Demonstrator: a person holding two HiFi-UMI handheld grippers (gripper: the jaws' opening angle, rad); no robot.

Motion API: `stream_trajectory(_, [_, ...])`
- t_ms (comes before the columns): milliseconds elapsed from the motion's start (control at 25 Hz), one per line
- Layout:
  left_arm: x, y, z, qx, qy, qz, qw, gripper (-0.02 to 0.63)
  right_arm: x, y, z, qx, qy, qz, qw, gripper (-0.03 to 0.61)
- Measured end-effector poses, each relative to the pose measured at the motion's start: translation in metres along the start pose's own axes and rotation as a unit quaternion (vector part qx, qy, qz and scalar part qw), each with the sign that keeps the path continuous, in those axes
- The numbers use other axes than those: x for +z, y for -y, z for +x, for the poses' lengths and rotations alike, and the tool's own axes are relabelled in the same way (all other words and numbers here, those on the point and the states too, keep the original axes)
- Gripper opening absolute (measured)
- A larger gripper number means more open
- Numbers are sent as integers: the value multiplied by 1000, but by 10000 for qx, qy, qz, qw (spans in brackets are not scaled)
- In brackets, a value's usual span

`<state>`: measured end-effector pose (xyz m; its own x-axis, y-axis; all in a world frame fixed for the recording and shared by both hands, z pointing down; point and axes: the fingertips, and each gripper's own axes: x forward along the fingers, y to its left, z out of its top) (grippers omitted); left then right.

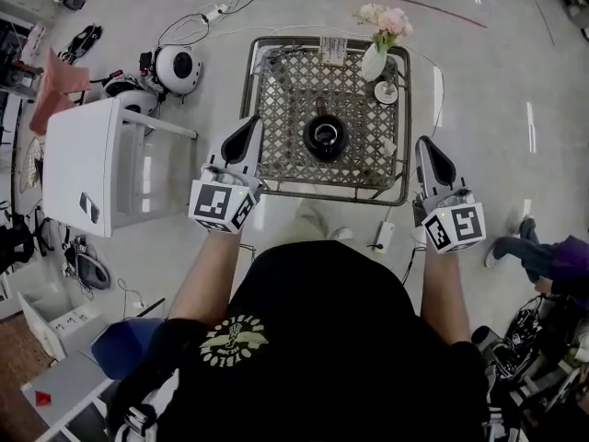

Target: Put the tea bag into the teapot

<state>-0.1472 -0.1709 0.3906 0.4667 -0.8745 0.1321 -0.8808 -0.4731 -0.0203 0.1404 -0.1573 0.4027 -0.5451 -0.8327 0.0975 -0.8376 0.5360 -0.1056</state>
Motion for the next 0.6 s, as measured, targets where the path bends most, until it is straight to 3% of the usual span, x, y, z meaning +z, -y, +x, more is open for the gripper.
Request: stream_trajectory(600, [-13, -37, 78, -593, -6, -111, 9982, -3, -1, 13, 69, -291, -174, -11, 9994, 6])
